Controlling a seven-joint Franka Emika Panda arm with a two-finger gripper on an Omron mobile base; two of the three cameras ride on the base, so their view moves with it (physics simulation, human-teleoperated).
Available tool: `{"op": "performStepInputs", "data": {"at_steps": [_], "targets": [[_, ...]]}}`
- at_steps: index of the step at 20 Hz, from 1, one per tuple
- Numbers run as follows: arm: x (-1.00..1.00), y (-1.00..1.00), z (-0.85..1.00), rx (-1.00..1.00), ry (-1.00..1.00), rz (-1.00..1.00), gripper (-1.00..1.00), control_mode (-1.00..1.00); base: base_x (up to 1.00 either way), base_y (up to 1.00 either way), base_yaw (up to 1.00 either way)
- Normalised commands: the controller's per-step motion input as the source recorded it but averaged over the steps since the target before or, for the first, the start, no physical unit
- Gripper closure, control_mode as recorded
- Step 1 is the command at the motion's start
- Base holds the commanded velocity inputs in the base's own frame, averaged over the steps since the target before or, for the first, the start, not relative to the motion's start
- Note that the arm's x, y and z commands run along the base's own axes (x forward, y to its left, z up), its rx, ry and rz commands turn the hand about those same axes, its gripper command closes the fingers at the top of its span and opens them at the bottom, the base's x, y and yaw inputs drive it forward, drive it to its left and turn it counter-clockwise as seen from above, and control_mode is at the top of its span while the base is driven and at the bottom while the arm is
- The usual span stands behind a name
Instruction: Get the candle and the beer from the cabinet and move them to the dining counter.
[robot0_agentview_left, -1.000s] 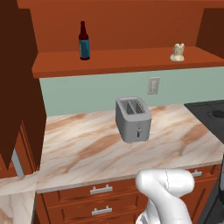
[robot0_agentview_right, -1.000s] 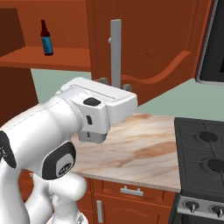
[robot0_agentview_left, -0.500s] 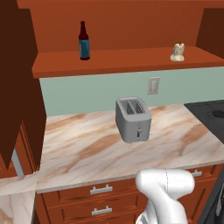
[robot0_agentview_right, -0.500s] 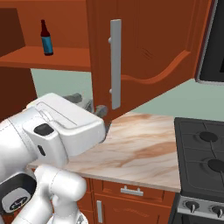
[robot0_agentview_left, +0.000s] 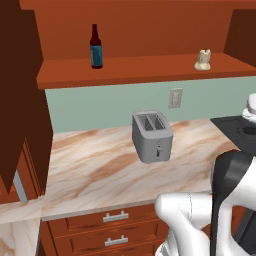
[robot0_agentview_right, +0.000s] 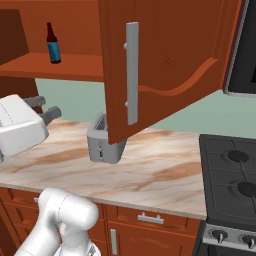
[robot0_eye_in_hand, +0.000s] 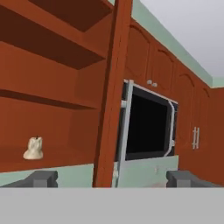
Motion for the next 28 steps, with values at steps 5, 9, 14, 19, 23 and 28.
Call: {"op": "performStepInputs", "data": {"at_steps": [5,9,14,19,23,28], "targets": [[0.58,0.51,0.22,0.0,0.0,-0.15,-1.0,-1.0,0.0,0.0,0.0],[0.58,0.16,0.15,0.0,0.0,-0.22,-1.0,-1.0,0.0,0.0,0.0],[0.65,0.17,0.04,0.0,0.0,-0.23,-1.0,-1.0,0.0,0.0,0.0],[0.62,-0.09,0.0,0.03,0.0,-0.07,-1.0,-1.0,0.0,0.0,0.0],[0.52,-0.46,-0.04,0.05,-0.01,0.0,-1.0,-1.0,0.0,0.0,0.0],[0.33,-0.31,-0.1,0.01,-0.02,0.0,-1.0,-1.0,0.0,0.0,0.0]]}}
